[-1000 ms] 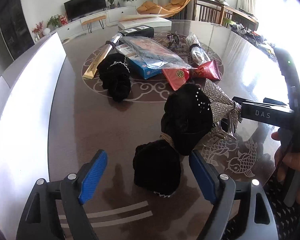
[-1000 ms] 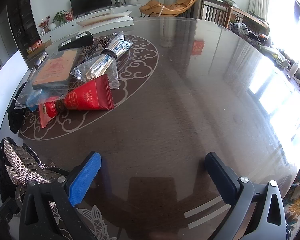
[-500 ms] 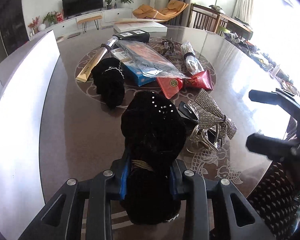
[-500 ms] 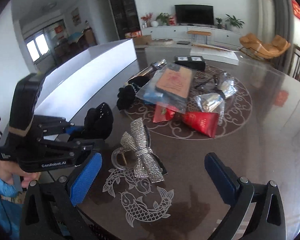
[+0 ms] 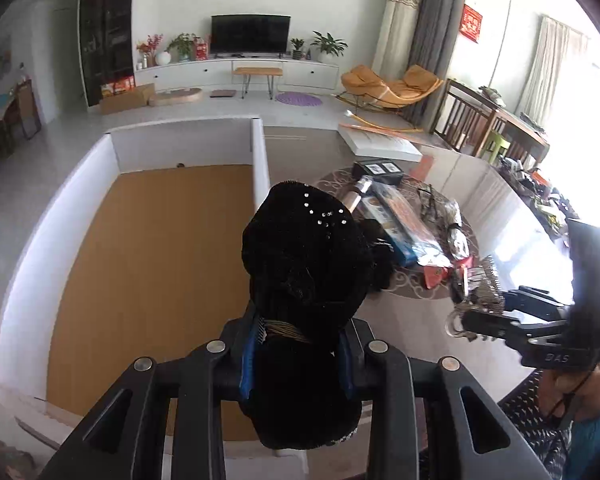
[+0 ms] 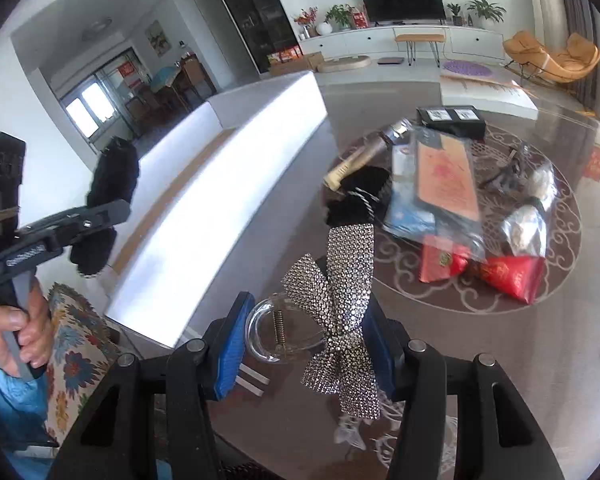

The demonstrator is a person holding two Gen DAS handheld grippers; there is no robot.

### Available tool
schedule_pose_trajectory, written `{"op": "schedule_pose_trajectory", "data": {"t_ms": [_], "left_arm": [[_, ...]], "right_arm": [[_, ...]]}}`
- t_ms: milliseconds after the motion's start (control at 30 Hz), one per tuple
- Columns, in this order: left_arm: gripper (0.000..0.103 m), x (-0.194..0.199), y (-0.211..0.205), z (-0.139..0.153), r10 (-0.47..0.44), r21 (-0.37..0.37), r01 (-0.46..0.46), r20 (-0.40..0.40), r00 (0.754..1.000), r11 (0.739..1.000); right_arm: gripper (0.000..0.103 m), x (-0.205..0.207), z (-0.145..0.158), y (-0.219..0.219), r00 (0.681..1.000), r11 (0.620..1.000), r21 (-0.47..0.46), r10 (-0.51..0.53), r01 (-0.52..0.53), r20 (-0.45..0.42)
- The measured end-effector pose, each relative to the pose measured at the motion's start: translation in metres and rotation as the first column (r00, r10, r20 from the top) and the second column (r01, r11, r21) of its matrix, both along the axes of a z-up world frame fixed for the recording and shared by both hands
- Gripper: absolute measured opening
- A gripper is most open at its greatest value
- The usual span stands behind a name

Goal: Organize objects
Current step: 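Carry both items over the white bin and open both tools to drop them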

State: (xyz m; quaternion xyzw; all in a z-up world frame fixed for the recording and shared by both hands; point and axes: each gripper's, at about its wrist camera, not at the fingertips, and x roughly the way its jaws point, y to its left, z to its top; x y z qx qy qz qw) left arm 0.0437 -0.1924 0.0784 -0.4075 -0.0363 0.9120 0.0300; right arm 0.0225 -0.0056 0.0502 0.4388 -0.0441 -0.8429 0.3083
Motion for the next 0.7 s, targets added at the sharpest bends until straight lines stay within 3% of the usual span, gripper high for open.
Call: {"op": "schedule_pose_trajectory", "data": {"t_ms": [133,233,300,367,400,500,567,700], "left_arm": [[0.031,-0.010,-0.067,-0.015,0.154,-0.038,-0.152,0.054,0.987,0.988],[0.033,-0.016,-0.099,-0.035,0.232,-0.066,-0.226,0.110,0.966,0.972],[0.042,-0.018,-0.115,-0.049,0.267,-0.069,-0.259,0.160,0.950,0.963],[0.078,-0.018,-0.125,-0.059,0.318,-0.093,-0.305,0.185,0.930,0.948],[0.080,-0.015,-0.127,-0.060,0.344,-0.109,-0.330,0.174,0.923,0.938],[0.080,-0.005,-0.125,-0.053,0.345,-0.092,-0.336,0.124,0.930,0.937],[0.080,0.002,-0.114,-0.043,0.321,-0.060,-0.317,0.075,0.944,0.946],[0.081,0.007,-0.057,-0.017,0.155,0.034,-0.155,-0.013,0.988,0.987]], "right_arm": [[0.054,0.002,0.045,-0.075,0.990,0.982,-0.129,0.136,-0.139,-0.033],[0.054,-0.008,0.052,-0.134,0.977,0.965,-0.152,0.214,-0.215,-0.019],[0.055,-0.016,0.044,-0.169,0.971,0.961,-0.143,0.240,-0.236,0.011],[0.070,-0.027,0.028,-0.194,0.968,0.967,-0.112,0.238,-0.229,0.080],[0.070,-0.031,0.023,-0.198,0.970,0.972,-0.101,0.220,-0.211,0.098],[0.071,-0.033,0.019,-0.181,0.985,0.984,-0.103,0.152,-0.144,0.076],[0.079,-0.034,0.015,-0.154,0.996,0.994,-0.073,0.084,-0.081,0.033],[0.091,-0.019,0.000,-0.083,0.988,0.989,0.087,-0.110,0.119,-0.108]]}}
